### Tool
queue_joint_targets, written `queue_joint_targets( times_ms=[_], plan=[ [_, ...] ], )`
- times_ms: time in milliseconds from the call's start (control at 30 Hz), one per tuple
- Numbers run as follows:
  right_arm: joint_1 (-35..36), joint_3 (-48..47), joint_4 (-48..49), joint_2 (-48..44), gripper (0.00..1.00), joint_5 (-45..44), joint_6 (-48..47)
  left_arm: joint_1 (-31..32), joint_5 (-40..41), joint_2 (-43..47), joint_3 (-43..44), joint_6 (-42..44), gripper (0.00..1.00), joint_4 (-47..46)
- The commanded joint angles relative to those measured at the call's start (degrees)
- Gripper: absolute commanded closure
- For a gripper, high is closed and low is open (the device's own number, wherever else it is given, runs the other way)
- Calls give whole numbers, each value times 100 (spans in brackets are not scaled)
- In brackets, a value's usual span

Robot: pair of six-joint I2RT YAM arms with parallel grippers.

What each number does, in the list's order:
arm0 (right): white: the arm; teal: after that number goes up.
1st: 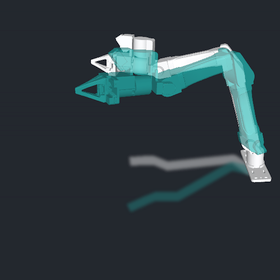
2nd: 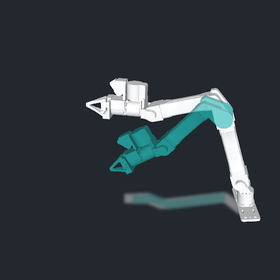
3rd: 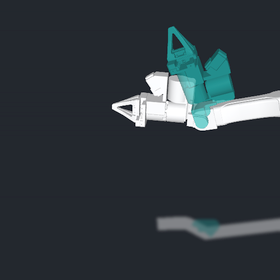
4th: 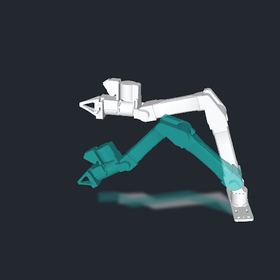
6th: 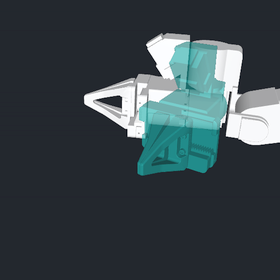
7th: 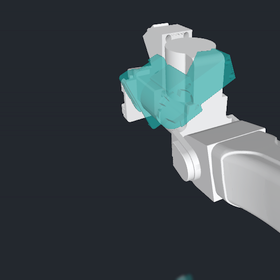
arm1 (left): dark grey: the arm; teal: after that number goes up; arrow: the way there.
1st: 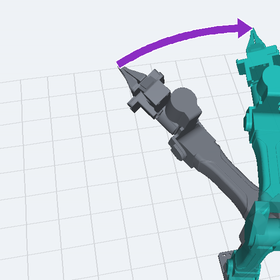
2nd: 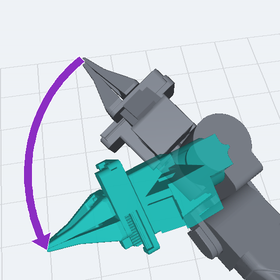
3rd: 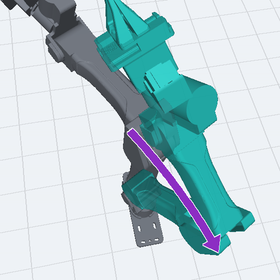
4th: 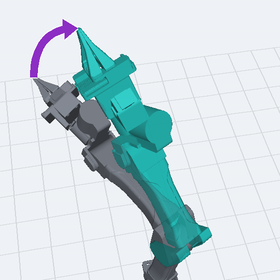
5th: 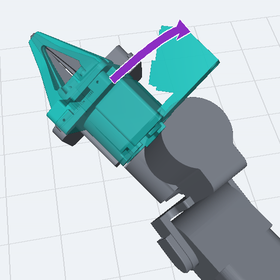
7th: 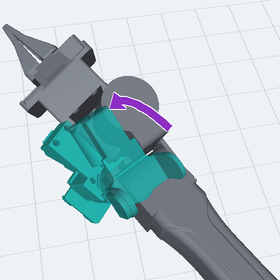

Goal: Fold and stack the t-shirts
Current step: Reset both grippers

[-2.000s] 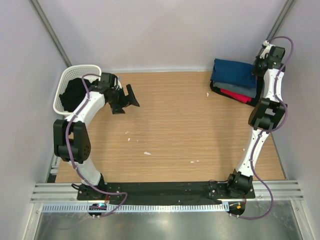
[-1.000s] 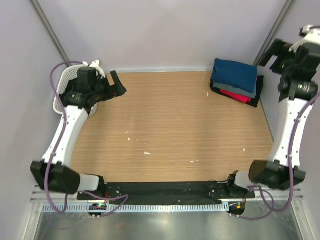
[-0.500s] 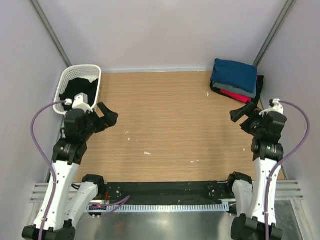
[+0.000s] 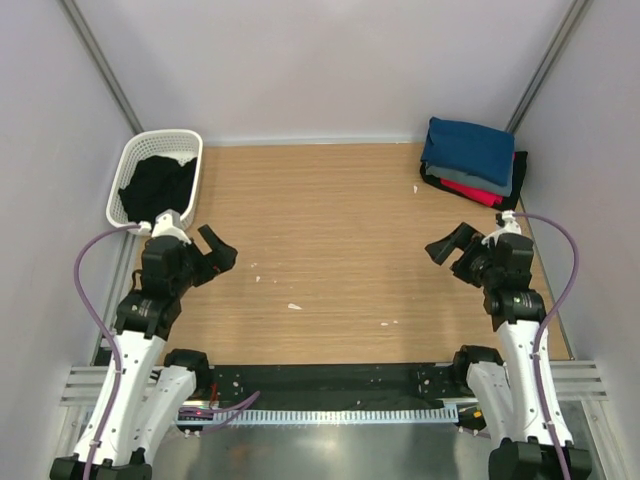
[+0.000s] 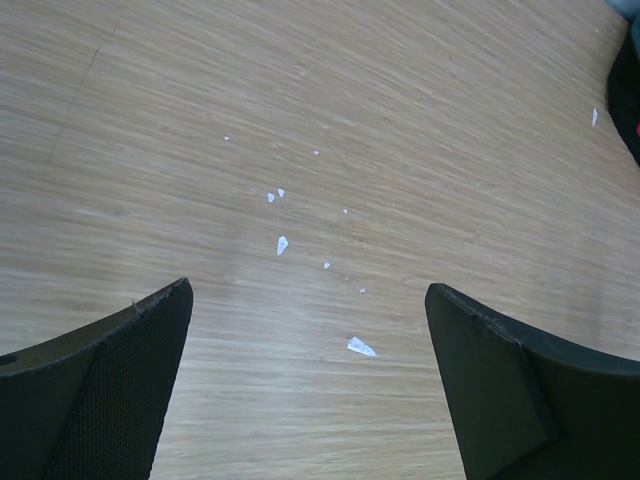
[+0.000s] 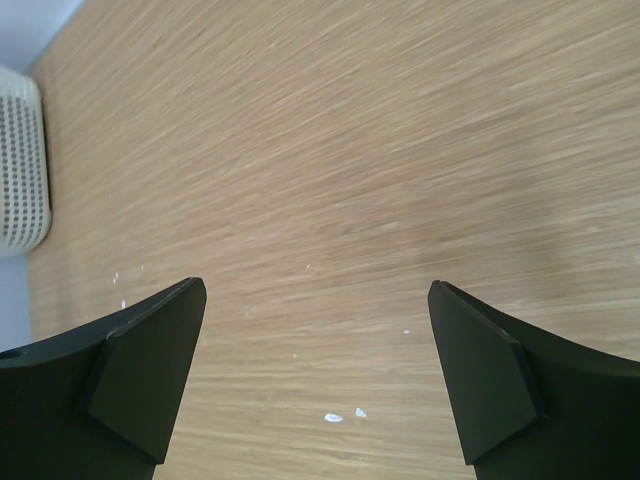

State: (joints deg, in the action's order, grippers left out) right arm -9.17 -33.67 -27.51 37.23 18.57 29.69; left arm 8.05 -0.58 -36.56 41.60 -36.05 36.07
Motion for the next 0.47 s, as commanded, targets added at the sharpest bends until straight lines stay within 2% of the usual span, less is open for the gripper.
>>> queue_joint_targets(
  times_ms=[0, 267, 433],
  plan=[
    [266, -368, 210, 73, 0, -29, -148, -41, 198, 78, 6, -33, 0, -101],
    [275, -351, 237, -285, 0, -248, -139, -41, 287, 509, -179, 63, 0, -39],
    [275, -333, 246, -655, 0, -731, -26, -32, 208, 553, -135, 116, 0, 5]
  ],
)
